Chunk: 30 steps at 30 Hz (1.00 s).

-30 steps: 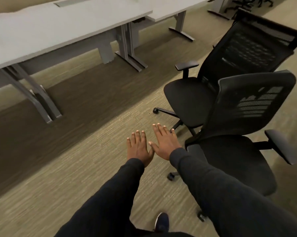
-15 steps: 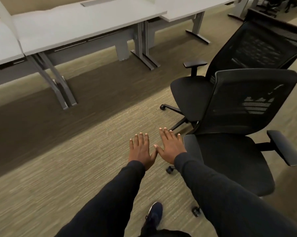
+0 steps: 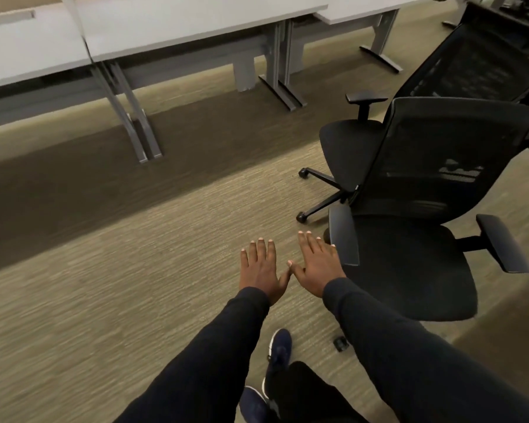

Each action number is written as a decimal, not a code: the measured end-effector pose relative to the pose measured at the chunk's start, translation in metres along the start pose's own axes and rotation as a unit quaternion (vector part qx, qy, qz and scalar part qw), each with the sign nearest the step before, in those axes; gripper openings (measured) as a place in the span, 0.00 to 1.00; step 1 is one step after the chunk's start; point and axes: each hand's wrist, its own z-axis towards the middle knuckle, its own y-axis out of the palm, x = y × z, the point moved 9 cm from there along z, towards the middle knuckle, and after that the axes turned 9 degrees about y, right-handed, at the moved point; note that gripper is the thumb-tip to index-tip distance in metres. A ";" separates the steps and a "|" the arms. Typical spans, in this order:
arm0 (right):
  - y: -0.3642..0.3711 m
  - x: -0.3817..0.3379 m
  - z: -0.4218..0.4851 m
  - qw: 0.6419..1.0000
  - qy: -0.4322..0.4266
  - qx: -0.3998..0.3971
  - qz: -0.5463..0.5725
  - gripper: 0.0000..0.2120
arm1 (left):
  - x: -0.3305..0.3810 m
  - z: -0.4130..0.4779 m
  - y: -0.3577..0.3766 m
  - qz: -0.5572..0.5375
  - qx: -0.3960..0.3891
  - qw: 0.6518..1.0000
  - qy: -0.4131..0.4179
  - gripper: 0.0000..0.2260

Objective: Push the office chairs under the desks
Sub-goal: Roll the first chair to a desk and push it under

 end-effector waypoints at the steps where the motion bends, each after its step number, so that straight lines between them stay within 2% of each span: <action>1: -0.001 0.010 -0.011 1.000 0.003 0.002 0.000 0.38 | 0.009 -0.007 0.004 0.002 0.000 1.000 -0.002 0.38; 9: -0.018 0.067 -0.039 1.000 0.022 0.005 0.011 0.38 | 0.058 -0.015 0.016 0.007 0.011 1.000 0.007 0.38; 15: -0.051 0.138 -0.022 0.999 0.024 0.024 0.006 0.38 | 0.117 0.020 0.016 0.008 0.008 1.000 0.010 0.38; 20: -0.107 0.248 0.021 0.998 0.029 0.058 0.002 0.38 | 0.204 0.091 0.012 -0.011 0.019 1.000 -0.016 0.38; 21: -0.110 0.251 0.025 0.997 0.038 0.060 -0.001 0.38 | 0.202 0.096 0.010 -0.008 0.019 1.000 -0.019 0.38; 23: -0.138 0.309 0.050 0.997 0.035 0.071 -0.003 0.38 | 0.253 0.139 0.009 -0.022 0.027 0.999 -0.033 0.38; 24: -0.142 0.313 0.054 0.996 0.045 0.079 -0.009 0.38 | 0.252 0.143 0.005 -0.020 0.033 0.999 -0.036 0.38; 26: -0.168 0.367 0.075 0.995 0.052 0.083 -0.004 0.38 | 0.301 0.186 -0.002 -0.023 0.045 0.998 -0.033 0.38; 30: -0.202 0.416 0.104 0.993 0.062 0.102 0.002 0.39 | 0.337 0.236 -0.028 -0.002 0.075 0.997 -0.015 0.39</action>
